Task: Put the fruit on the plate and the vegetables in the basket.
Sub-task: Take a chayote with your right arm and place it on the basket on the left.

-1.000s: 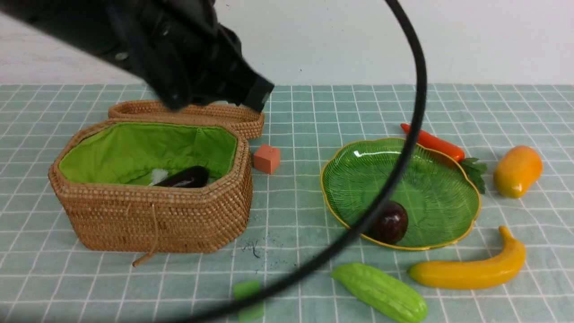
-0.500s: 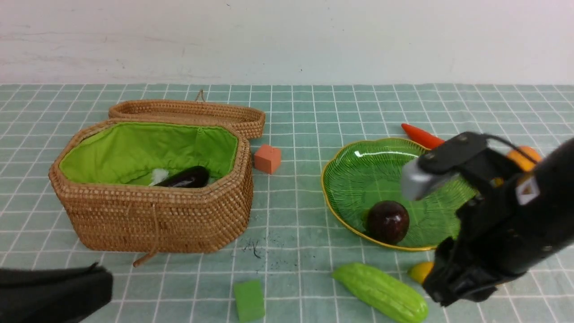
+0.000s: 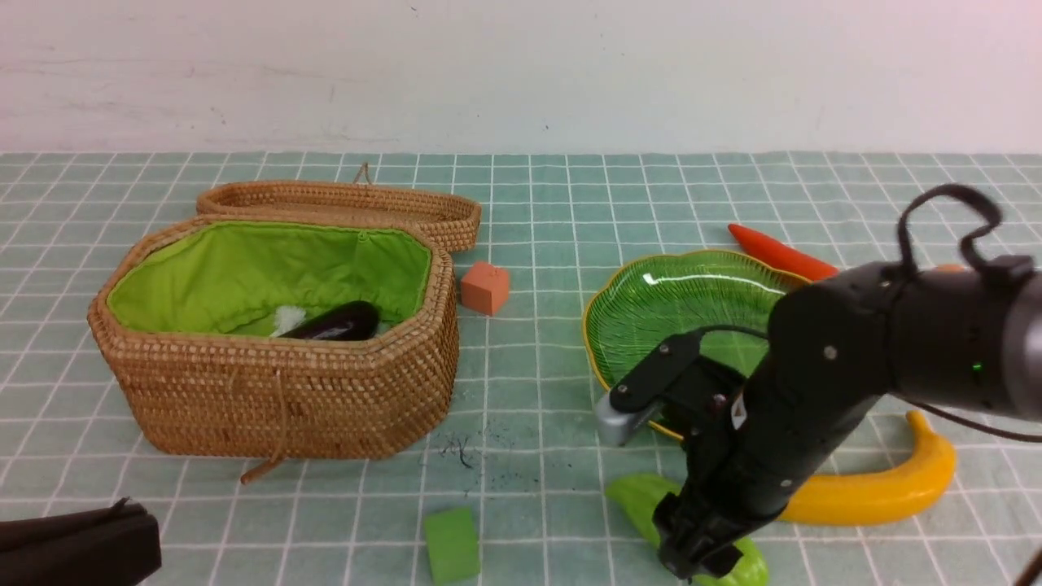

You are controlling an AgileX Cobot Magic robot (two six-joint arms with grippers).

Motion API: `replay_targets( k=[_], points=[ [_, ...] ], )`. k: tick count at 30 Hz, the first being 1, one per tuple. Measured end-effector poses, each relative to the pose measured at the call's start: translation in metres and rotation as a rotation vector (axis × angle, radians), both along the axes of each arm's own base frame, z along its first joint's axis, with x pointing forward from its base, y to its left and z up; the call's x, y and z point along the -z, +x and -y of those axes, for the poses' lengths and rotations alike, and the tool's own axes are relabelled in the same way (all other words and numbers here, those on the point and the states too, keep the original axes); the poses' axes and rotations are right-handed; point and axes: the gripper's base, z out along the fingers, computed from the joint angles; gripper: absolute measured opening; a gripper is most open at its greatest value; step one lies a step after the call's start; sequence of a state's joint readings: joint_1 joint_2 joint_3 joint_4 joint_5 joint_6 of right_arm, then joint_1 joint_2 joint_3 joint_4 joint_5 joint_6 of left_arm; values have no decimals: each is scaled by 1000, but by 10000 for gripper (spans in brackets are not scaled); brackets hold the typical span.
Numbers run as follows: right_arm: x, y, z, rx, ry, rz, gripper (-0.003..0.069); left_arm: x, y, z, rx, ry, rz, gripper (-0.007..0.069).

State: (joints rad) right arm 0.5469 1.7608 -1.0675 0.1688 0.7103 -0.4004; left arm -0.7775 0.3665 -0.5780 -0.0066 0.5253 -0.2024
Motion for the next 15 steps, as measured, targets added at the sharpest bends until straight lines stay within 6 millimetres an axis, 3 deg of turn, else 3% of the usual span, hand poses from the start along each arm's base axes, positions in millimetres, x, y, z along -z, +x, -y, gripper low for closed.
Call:
replay_targets(
  k=[4, 7, 10, 12, 15],
  points=[
    [12, 3, -2, -13, -16, -16, 519, 1, 0, 0, -2, 8, 0, -13],
    [13, 3, -2, -14, -17, -18, 454, 1, 0, 0, -2, 8, 1, -13],
    [10, 2, -3, -9, -12, -37, 455, 1, 1, -1, -8, 22, 8, -13],
    [3, 2, -5, -3, 5, -55, 455, 2, 1, -2, -16, 48, 16, -13],
    [-50, 4, -23, -26, 108, 10, 454, 7, 5, -9, -77, 141, 19, -13]
  ],
)
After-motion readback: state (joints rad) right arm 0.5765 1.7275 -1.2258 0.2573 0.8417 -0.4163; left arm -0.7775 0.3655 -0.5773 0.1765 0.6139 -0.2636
